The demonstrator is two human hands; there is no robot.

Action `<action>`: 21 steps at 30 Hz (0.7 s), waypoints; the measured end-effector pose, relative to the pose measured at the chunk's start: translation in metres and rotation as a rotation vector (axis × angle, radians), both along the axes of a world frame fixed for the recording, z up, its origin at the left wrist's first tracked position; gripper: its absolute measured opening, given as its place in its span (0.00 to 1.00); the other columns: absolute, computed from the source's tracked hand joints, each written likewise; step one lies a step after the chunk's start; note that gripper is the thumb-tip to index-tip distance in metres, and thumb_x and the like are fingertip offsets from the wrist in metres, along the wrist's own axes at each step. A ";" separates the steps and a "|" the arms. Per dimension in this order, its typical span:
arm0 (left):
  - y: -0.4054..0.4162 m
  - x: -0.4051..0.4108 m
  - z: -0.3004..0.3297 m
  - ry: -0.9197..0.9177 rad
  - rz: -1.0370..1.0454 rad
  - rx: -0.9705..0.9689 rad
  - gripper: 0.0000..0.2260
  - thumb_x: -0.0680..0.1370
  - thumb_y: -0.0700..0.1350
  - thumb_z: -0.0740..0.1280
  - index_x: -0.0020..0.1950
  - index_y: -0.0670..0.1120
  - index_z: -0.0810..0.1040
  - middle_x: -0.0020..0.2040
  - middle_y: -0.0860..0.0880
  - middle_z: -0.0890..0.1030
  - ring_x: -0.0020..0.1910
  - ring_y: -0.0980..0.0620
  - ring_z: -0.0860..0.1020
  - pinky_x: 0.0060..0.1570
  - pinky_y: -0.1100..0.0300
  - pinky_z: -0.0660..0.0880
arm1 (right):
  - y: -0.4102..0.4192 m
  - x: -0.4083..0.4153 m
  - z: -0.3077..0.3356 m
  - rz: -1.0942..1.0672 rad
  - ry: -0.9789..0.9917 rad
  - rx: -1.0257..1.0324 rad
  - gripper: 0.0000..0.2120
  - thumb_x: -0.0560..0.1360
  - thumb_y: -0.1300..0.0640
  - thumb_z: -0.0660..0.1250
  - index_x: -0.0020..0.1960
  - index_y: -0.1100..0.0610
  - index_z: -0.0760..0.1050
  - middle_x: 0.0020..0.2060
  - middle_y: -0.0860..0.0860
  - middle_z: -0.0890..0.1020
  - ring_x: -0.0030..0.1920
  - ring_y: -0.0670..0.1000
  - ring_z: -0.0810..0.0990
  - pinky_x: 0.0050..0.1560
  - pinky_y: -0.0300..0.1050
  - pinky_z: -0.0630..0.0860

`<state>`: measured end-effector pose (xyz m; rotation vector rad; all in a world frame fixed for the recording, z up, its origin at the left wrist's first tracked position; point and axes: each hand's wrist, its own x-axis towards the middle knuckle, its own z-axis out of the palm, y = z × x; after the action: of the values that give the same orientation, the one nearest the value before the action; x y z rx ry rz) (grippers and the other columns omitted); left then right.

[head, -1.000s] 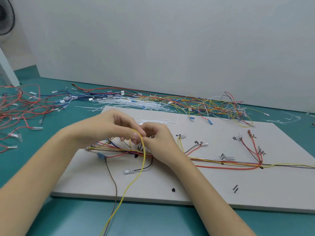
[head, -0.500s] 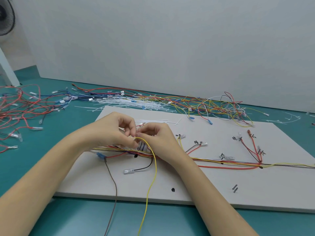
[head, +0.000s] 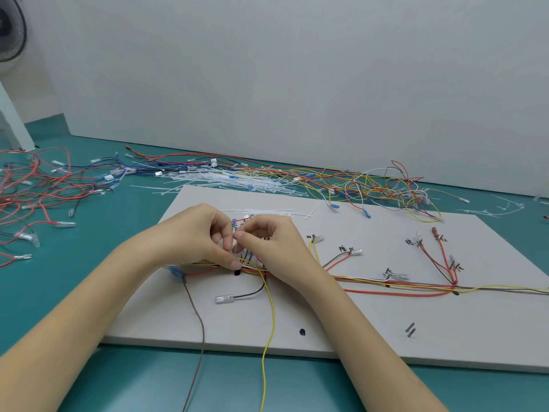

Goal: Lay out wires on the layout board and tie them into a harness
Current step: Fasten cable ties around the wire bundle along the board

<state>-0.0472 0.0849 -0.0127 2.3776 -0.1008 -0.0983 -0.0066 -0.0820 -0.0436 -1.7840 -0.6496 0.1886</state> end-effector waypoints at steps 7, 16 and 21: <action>0.001 -0.005 0.006 0.011 -0.081 0.050 0.07 0.66 0.44 0.79 0.33 0.55 0.84 0.26 0.55 0.78 0.26 0.60 0.71 0.29 0.69 0.66 | 0.001 -0.004 0.000 -0.035 -0.142 -0.163 0.06 0.70 0.63 0.69 0.39 0.56 0.84 0.32 0.49 0.83 0.29 0.39 0.73 0.33 0.31 0.67; 0.000 -0.010 0.008 0.044 -0.066 0.028 0.10 0.69 0.37 0.75 0.34 0.52 0.83 0.27 0.55 0.79 0.26 0.58 0.74 0.28 0.70 0.69 | 0.004 -0.005 0.001 -0.024 -0.097 -0.160 0.07 0.69 0.64 0.72 0.42 0.54 0.78 0.33 0.52 0.83 0.34 0.47 0.76 0.39 0.43 0.73; -0.002 -0.011 0.007 0.011 -0.046 0.031 0.11 0.68 0.36 0.74 0.32 0.52 0.82 0.28 0.57 0.79 0.26 0.58 0.75 0.28 0.70 0.70 | 0.005 -0.005 0.001 -0.040 -0.149 -0.173 0.04 0.73 0.62 0.67 0.46 0.56 0.78 0.33 0.54 0.83 0.36 0.52 0.78 0.43 0.48 0.75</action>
<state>-0.0586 0.0833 -0.0053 2.4061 -0.1491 -0.1360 -0.0116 -0.0773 -0.0431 -1.9892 -0.7208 0.0875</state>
